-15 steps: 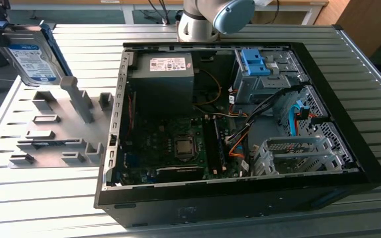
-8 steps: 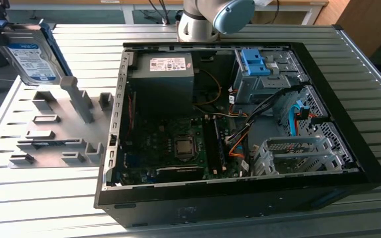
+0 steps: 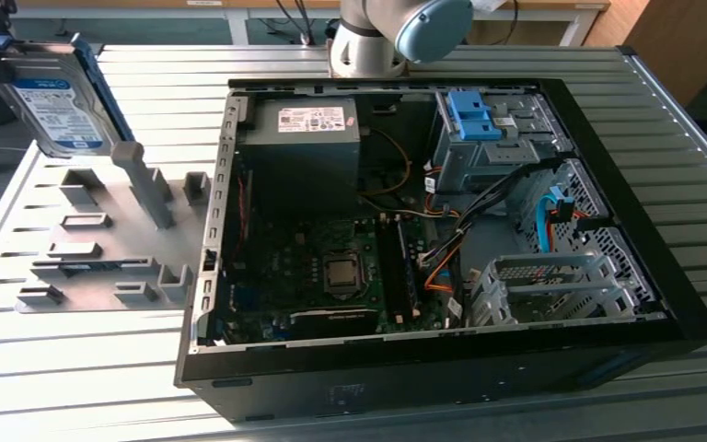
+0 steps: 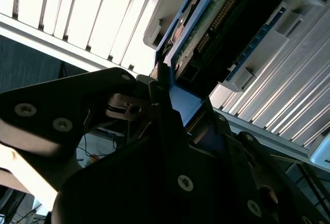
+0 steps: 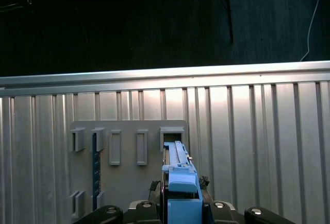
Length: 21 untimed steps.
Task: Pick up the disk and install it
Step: 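Pick up the disk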
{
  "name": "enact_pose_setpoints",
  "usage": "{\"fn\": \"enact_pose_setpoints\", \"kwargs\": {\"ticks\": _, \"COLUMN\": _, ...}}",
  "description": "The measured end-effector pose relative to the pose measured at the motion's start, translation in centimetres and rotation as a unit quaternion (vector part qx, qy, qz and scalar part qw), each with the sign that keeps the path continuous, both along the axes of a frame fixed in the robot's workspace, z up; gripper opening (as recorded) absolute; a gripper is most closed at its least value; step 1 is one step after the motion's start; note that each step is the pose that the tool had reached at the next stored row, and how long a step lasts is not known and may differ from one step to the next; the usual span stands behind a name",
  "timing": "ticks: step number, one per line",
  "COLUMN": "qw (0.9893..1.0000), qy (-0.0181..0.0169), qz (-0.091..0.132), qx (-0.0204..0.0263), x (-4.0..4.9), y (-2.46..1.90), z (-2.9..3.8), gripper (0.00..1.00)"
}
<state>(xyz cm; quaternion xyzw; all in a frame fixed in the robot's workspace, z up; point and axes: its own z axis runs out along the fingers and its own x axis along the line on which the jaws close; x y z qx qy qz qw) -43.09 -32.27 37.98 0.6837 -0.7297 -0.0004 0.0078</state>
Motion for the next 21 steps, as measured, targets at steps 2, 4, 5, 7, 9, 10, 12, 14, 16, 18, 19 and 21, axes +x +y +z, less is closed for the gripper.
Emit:
{"fn": "enact_pose_setpoints", "kwargs": {"ticks": 2, "qw": 1.0000, "qy": 0.0000, "qz": 0.000, "qx": 0.0000, "x": 0.00, "y": 0.00, "z": 0.06, "gripper": 0.36}}
{"fn": "enact_pose_setpoints", "kwargs": {"ticks": 4, "qw": 1.0000, "qy": 0.0000, "qz": 0.000, "qx": 0.0000, "x": 0.00, "y": 0.00, "z": 0.13, "gripper": 0.36}}
{"fn": "enact_pose_setpoints", "kwargs": {"ticks": 5, "qw": 1.0000, "qy": 0.0000, "qz": 0.000, "qx": 0.0000, "x": 0.00, "y": 0.00, "z": 0.17, "gripper": 0.36}}
{"fn": "enact_pose_setpoints", "kwargs": {"ticks": 7, "qw": 1.0000, "qy": 0.0000, "qz": 0.000, "qx": 0.0000, "x": 0.00, "y": 0.00, "z": 0.23, "gripper": 0.36}}
{"fn": "enact_pose_setpoints", "kwargs": {"ticks": 9, "qw": 1.0000, "qy": 0.0000, "qz": 0.000, "qx": 0.0000, "x": 0.00, "y": 0.00, "z": 0.30, "gripper": 0.36}}
{"fn": "enact_pose_setpoints", "kwargs": {"ticks": 10, "qw": 1.0000, "qy": 0.0000, "qz": 0.000, "qx": 0.0000, "x": 0.00, "y": 0.00, "z": 0.33, "gripper": 0.36}}
{"fn": "enact_pose_setpoints", "kwargs": {"ticks": 12, "qw": 1.0000, "qy": 0.0000, "qz": 0.000, "qx": 0.0000, "x": 0.00, "y": 0.00, "z": 0.39, "gripper": 0.36}}
{"fn": "enact_pose_setpoints", "kwargs": {"ticks": 14, "qw": 1.0000, "qy": 0.0000, "qz": 0.000, "qx": 0.0000, "x": 0.00, "y": 0.00, "z": 0.45, "gripper": 0.36}}
{"fn": "enact_pose_setpoints", "kwargs": {"ticks": 16, "qw": 1.0000, "qy": 0.0000, "qz": 0.000, "qx": 0.0000, "x": 0.00, "y": 0.00, "z": 0.52, "gripper": 0.36}}
{"fn": "enact_pose_setpoints", "kwargs": {"ticks": 18, "qw": 1.0000, "qy": 0.0000, "qz": 0.000, "qx": 0.0000, "x": 0.00, "y": 0.00, "z": 0.58, "gripper": 0.36}}
{"fn": "enact_pose_setpoints", "kwargs": {"ticks": 19, "qw": 1.0000, "qy": 0.0000, "qz": 0.000, "qx": 0.0000, "x": 0.00, "y": 0.00, "z": 0.61, "gripper": 0.36}}
{"fn": "enact_pose_setpoints", "kwargs": {"ticks": 21, "qw": 1.0000, "qy": 0.0000, "qz": 0.000, "qx": 0.0000, "x": 0.00, "y": 0.00, "z": 0.67, "gripper": 0.36}}
